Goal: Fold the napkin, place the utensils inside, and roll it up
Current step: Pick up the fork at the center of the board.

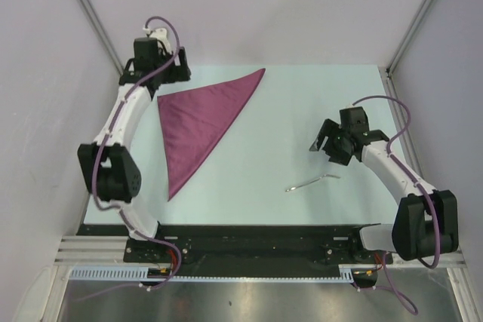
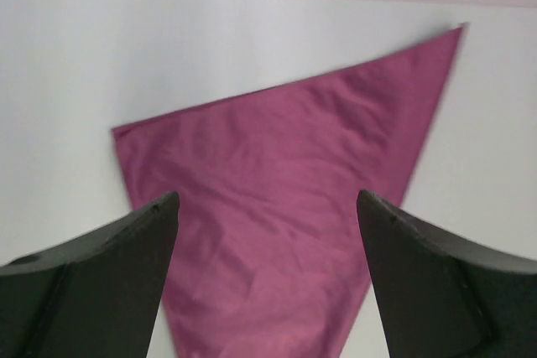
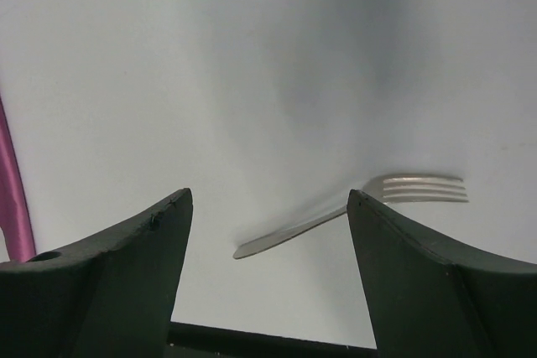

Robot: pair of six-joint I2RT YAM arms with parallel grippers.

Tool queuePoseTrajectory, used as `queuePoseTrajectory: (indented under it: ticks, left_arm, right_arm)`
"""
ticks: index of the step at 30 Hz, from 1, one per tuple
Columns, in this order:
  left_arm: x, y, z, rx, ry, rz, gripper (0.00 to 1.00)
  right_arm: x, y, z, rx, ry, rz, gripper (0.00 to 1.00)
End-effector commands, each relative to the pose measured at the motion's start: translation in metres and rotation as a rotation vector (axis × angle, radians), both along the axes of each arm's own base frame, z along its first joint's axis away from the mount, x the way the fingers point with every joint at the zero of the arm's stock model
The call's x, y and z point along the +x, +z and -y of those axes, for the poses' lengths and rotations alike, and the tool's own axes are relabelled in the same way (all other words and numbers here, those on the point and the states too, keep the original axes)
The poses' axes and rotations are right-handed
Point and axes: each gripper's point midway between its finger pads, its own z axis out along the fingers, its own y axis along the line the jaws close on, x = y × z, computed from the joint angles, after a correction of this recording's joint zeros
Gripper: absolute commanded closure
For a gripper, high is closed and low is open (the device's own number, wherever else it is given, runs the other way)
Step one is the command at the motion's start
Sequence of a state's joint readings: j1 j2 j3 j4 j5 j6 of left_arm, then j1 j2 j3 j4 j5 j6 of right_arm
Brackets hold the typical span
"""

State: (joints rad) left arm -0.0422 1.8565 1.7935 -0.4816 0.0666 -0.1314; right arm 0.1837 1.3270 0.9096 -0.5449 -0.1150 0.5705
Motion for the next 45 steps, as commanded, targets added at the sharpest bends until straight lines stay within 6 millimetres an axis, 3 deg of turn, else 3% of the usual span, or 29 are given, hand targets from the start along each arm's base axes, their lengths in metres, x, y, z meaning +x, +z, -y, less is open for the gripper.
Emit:
queuePoseTrajectory:
  ticks: [1, 2, 3, 4, 6, 13, 28, 35, 45]
  left_arm:
    - [-0.064, 0.0, 0.032, -0.063, -0.074, 0.028, 0.09]
    - [-0.081, -0.02, 0.037, -0.061, -0.088, -0.007, 0.09]
    - [-0.088, -0.023, 0.036, -0.049, -0.084, -0.007, 0.09]
    - [-0.096, -0.015, 0.036, -0.051, -0.08, 0.015, 0.09]
    - [-0.106, -0.023, 0.041, -0.078, -0.084, 0.006, 0.09]
    - [-0.122, -0.012, 0.085, -0.125, -0.204, 0.007, 0.09]
    - [-0.128, -0.011, 0.105, -0.142, -0.272, -0.016, 0.09]
    - [-0.128, -0.011, 0.105, -0.141, -0.27, -0.016, 0.09]
    - [-0.129, -0.014, 0.109, -0.131, -0.28, -0.022, 0.09]
  right_arm:
    - [-0.016, 0.002, 0.024, -0.025, -0.137, -0.013, 0.21]
    - [-0.018, 0.001, 0.027, -0.023, -0.15, -0.014, 0.21]
    - [-0.018, 0.001, 0.027, -0.008, -0.157, -0.013, 0.21]
    - [-0.02, -0.001, 0.028, 0.002, -0.165, -0.017, 0.21]
    - [-0.018, -0.001, 0.03, 0.027, -0.194, -0.016, 0.21]
    - [-0.015, -0.011, 0.03, 0.086, -0.278, -0.031, 0.21]
    - [-0.026, -0.052, 0.032, 0.121, -0.35, -0.159, 0.25]
    - [-0.03, -0.055, 0.034, 0.119, -0.374, -0.166, 0.28]
    - [-0.033, -0.079, 0.035, 0.093, -0.369, -0.214, 0.51]
